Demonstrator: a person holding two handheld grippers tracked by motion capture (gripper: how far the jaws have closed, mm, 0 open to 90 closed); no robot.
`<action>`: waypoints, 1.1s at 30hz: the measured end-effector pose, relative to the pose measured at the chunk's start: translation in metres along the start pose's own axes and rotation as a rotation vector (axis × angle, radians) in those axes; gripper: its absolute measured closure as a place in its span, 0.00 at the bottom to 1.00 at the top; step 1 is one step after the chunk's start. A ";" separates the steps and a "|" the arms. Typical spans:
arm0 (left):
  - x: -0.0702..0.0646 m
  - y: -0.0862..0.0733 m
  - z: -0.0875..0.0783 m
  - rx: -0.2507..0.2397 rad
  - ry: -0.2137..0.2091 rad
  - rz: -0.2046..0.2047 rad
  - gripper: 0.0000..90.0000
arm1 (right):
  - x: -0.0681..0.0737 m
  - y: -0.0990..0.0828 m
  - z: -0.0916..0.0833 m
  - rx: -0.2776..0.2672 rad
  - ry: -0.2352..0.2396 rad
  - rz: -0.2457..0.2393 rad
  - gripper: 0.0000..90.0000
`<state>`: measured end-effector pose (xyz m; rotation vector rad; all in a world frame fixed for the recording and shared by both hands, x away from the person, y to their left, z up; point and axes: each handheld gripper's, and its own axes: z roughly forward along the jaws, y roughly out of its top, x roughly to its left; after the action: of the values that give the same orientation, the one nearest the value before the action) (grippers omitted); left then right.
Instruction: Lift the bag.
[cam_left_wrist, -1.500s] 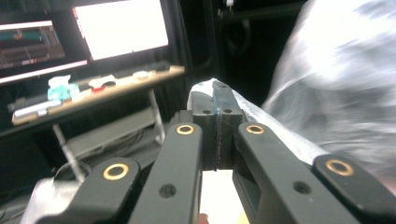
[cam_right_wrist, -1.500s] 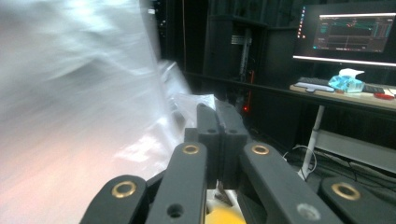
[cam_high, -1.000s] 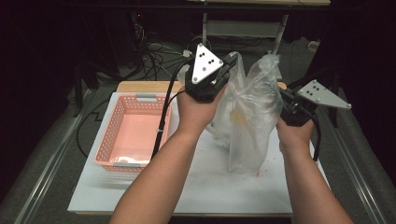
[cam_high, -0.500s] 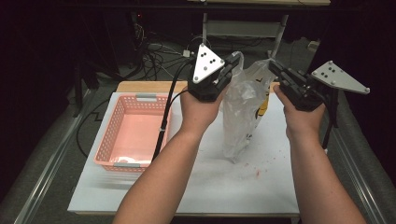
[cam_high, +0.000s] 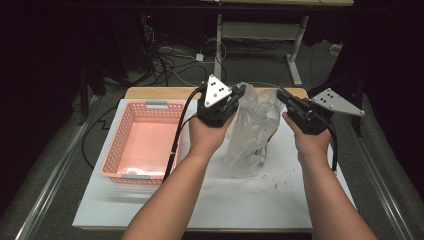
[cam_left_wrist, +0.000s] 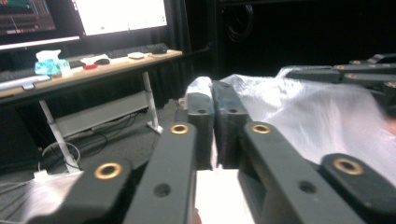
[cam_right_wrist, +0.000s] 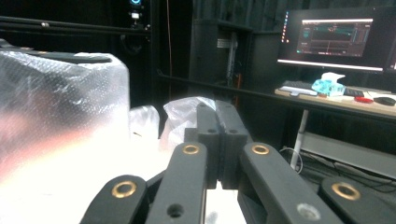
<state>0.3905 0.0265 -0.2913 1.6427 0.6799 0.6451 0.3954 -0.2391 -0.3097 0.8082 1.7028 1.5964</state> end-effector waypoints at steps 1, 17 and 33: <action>0.000 -0.004 -0.003 0.008 0.004 0.005 0.88 | 0.000 -0.001 -0.001 0.004 -0.003 0.003 1.00; -0.011 -0.069 -0.065 0.067 -0.029 -0.062 0.45 | -0.003 -0.019 -0.006 0.047 -0.014 0.000 1.00; -0.005 -0.110 -0.112 0.147 -0.031 -0.109 0.28 | -0.004 -0.021 -0.014 0.056 -0.013 -0.010 1.00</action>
<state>0.2952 0.1128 -0.3814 1.7336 0.8044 0.4994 0.3863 -0.2518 -0.3298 0.8342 1.7461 1.5400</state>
